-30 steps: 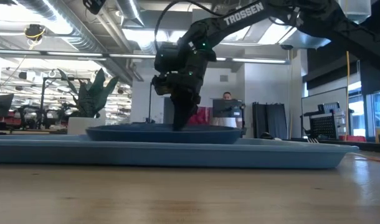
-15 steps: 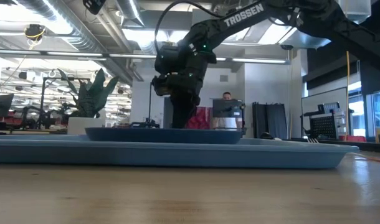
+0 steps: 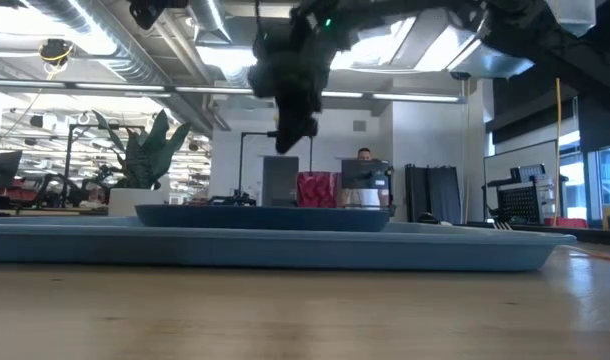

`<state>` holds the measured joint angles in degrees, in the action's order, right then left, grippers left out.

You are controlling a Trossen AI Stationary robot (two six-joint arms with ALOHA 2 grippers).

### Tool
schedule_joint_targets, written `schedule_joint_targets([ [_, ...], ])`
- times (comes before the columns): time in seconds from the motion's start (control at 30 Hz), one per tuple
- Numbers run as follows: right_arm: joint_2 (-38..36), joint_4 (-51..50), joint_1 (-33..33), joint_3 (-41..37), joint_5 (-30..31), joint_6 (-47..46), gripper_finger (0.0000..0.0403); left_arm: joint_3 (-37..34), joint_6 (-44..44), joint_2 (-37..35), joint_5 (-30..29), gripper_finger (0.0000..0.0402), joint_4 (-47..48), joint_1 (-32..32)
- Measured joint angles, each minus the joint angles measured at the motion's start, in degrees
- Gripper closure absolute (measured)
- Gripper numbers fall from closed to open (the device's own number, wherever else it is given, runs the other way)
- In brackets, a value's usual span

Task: Pick and place plate/cup/fork/spoon on tray
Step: Put the red cup on the blue tray, to the top left of the dark blue plate

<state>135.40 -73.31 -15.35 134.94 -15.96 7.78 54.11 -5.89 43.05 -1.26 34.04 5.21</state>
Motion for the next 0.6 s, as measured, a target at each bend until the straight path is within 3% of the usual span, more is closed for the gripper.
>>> schedule_joint_targets([
  [0.17, -8.4, -1.3, 1.5, -3.0, 3.6, -1.9, 0.0342, 0.0, -1.2, 0.0, -12.7, 0.0375, 0.1, 0.0],
  [0.37, -17.1, -1.7, 4.0, -2.5, 9.3, -6.0, 0.0341, 0.0, 7.7, -0.1, -20.4, 0.0374, -0.8, 0.0],
  [0.6, -25.9, -1.2, 7.8, -2.3, 13.6, -10.6, 0.0341, 0.0, 1.1, -0.2, -25.1, 0.0371, -0.7, 1.0],
])
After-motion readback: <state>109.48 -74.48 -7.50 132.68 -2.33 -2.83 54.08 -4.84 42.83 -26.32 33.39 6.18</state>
